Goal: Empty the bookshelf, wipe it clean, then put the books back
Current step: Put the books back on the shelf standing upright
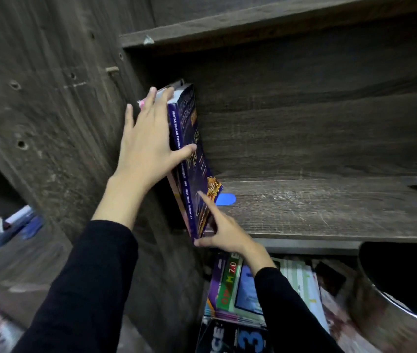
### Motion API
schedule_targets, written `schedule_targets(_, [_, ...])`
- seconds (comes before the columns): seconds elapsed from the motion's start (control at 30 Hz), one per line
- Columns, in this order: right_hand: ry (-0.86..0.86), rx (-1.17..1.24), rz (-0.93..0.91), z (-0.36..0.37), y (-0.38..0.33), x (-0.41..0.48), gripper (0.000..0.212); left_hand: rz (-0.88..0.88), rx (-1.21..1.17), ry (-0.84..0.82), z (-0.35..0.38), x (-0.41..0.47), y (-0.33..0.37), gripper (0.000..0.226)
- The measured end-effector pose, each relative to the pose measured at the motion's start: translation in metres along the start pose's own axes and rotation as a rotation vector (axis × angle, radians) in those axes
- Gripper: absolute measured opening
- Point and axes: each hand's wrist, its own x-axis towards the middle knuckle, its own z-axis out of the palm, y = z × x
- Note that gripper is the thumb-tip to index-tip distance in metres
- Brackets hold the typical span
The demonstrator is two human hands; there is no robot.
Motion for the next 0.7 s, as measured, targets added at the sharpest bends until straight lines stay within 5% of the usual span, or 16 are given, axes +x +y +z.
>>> schedule_targets(0.7, [0.184,-0.194,-0.028,0.033,0.017,0.001,0.08,-0.075,-0.045,0.016,-0.004,0.01,-0.016,0.097])
